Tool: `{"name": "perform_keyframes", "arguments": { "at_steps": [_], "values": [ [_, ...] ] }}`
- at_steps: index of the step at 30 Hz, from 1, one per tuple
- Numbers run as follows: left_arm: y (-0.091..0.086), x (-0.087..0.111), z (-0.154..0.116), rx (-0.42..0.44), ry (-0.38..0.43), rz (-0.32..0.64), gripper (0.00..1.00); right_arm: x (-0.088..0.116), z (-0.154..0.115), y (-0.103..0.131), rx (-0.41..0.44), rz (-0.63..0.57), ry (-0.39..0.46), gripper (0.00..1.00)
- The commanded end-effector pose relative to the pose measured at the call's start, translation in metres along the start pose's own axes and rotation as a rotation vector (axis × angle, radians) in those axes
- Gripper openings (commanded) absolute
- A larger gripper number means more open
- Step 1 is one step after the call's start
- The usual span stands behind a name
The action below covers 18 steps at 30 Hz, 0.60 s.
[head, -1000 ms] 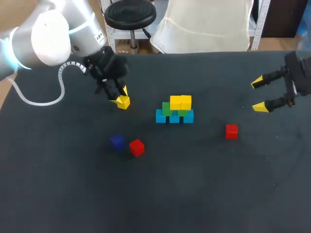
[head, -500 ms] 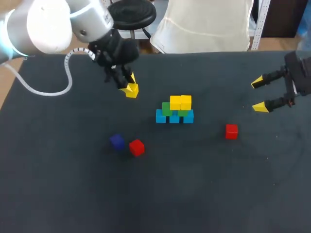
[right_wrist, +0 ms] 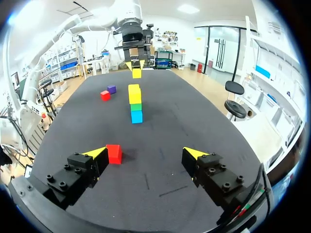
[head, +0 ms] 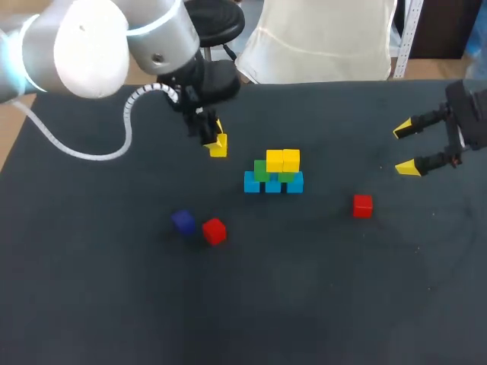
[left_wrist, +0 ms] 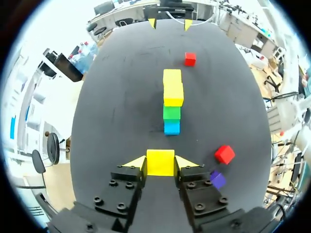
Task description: Place the blue cubes, place green cubes on the blue cubes, place the yellow cubes on the green cubes, then place the red cubes on the yellow cubes, and place purple cube on the red cubes.
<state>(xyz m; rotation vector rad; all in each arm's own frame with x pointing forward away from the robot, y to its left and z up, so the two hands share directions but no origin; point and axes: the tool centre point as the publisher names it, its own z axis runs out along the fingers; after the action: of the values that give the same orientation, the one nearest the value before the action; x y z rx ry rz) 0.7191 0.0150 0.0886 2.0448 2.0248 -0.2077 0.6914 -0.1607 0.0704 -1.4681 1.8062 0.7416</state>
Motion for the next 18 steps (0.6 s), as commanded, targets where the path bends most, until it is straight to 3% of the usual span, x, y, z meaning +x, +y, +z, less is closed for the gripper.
{"name": "perform_keyframes", "arguments": {
  "at_steps": [1, 18],
  "values": [
    [-0.007, -0.005, 0.000, -0.024, -0.011, -0.009, 0.00, 0.000, 0.001, -0.001, -0.002, -0.001, -0.003, 1.00],
    [-0.009, -0.031, 0.004, -0.017, -0.049, -0.002, 0.00, 0.000, 0.001, -0.001, -0.002, -0.001, -0.003, 1.00]
  ]
}}
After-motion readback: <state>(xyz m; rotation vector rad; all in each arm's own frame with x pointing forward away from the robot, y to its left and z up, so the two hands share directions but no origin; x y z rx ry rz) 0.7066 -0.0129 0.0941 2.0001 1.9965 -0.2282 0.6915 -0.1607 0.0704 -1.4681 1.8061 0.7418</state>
